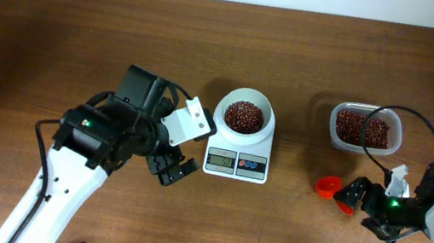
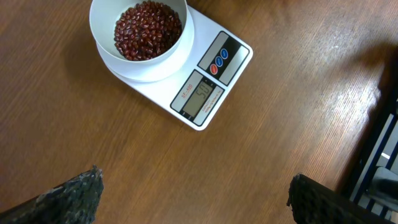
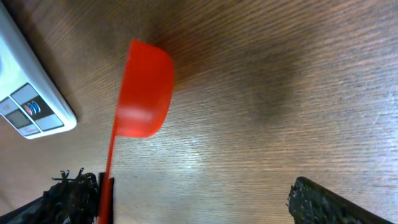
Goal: Scoop and weigh 50g on scale
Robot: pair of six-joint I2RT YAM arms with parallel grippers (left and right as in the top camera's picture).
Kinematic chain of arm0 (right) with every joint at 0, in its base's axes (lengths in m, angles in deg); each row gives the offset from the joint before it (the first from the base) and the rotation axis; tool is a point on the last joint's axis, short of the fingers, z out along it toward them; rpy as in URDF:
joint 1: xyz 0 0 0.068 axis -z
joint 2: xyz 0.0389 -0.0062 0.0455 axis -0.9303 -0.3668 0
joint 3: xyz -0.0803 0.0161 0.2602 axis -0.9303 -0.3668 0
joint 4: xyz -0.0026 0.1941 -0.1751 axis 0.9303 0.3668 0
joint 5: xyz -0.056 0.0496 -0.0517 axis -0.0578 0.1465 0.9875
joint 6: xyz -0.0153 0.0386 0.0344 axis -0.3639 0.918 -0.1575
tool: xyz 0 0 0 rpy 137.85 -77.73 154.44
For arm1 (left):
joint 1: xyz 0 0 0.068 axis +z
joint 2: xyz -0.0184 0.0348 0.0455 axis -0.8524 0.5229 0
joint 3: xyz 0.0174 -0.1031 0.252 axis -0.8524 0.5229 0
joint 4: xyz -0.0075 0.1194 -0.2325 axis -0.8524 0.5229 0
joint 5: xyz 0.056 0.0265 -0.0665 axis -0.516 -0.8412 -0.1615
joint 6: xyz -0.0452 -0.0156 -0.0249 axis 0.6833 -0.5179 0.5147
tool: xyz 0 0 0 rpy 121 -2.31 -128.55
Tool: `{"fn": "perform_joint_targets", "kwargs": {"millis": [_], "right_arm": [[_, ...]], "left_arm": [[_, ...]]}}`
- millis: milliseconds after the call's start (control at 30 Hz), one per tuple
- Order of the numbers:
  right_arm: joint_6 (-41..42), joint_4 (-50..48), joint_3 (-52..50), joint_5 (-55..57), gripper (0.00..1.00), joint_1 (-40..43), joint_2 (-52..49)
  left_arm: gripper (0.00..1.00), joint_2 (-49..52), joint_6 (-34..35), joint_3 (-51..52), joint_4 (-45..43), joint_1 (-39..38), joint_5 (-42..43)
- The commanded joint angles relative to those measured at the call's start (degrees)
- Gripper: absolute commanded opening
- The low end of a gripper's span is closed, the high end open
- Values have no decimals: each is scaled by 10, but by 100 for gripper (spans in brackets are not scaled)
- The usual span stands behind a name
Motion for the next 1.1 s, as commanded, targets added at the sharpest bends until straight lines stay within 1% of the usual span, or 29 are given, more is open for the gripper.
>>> {"fn": "perform_joint_targets", "kwargs": {"millis": [0,100,167,233,267,300,367,400,433,500,600,667,900,1000,1067], "right_arm": [[35,2,9,-64,99,12,7],[78,8,10,-87,99,46,7],[78,11,10,-88,99,75,7],[77,9,12,-129,99,90,7],[76,3,18,-201,99,94,8],[67,-3,26,-245,99,93,9],[25,-24,46,-337,99,85,27],[22,-38,68,-381,99,79,50],[22,-41,86,-400,99,77,68],[29,-41,120,-404,99,68,113],[33,-41,124,-389,99,66,152],[33,-41,124,-348,99,66,148],[31,-43,124,-339,99,66,144],[-59,-114,124,-324,99,18,144],[-60,-174,124,-256,99,-51,144]], "left_arm": [[99,-9,2,-4,-1,1,6],[99,-9,2,-4,-1,1,6],[99,-9,2,-4,-1,1,6],[99,-9,2,-4,-1,1,6],[99,-9,2,-4,-1,1,6],[99,-9,2,-4,-1,1,6],[99,-9,2,-4,-1,1,6],[99,-9,2,-4,-1,1,6],[99,-9,2,-4,-1,1,6],[99,-9,2,-4,-1,1,6],[99,-9,2,-4,-1,1,6],[99,-9,2,-4,-1,1,7],[99,-9,2,-4,-1,1,6],[99,-9,2,-4,-1,1,7],[99,-9,2,-4,-1,1,6]]}}
